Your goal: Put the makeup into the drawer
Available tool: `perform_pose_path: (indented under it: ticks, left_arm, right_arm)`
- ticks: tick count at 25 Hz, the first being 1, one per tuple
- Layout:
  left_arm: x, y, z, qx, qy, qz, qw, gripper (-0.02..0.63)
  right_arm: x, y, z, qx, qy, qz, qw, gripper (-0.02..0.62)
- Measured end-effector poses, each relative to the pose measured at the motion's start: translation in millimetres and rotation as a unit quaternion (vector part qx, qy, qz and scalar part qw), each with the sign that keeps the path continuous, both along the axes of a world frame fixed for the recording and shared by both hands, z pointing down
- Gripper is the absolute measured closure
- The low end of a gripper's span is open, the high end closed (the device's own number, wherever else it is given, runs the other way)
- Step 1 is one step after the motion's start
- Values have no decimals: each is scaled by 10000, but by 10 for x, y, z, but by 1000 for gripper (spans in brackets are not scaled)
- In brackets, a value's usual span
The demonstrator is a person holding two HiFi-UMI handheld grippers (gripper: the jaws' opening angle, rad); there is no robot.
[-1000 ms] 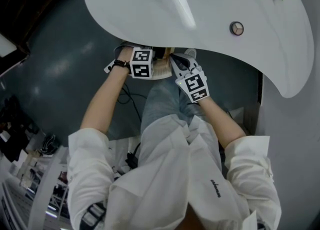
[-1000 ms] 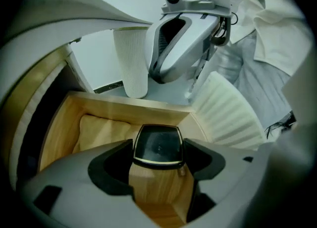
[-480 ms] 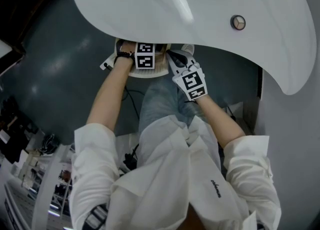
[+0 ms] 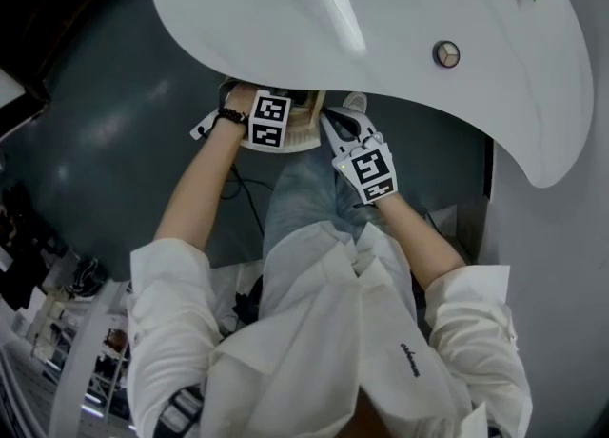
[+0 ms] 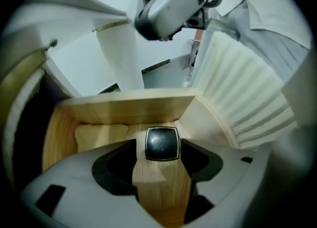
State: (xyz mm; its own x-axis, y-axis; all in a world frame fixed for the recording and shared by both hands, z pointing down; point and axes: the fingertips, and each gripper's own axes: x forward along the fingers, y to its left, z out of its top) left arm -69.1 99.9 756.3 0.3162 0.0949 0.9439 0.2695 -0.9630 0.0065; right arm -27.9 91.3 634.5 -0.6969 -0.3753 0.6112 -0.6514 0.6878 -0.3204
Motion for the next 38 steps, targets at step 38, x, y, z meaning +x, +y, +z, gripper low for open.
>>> perform_pose_path:
  ticks: [38]
  left_arm:
    - [-354,-733,-6295,2679,6149,-4408,5965,578]
  right_arm:
    - [3121,-231,-4746,3966,-550,3885,8299,578]
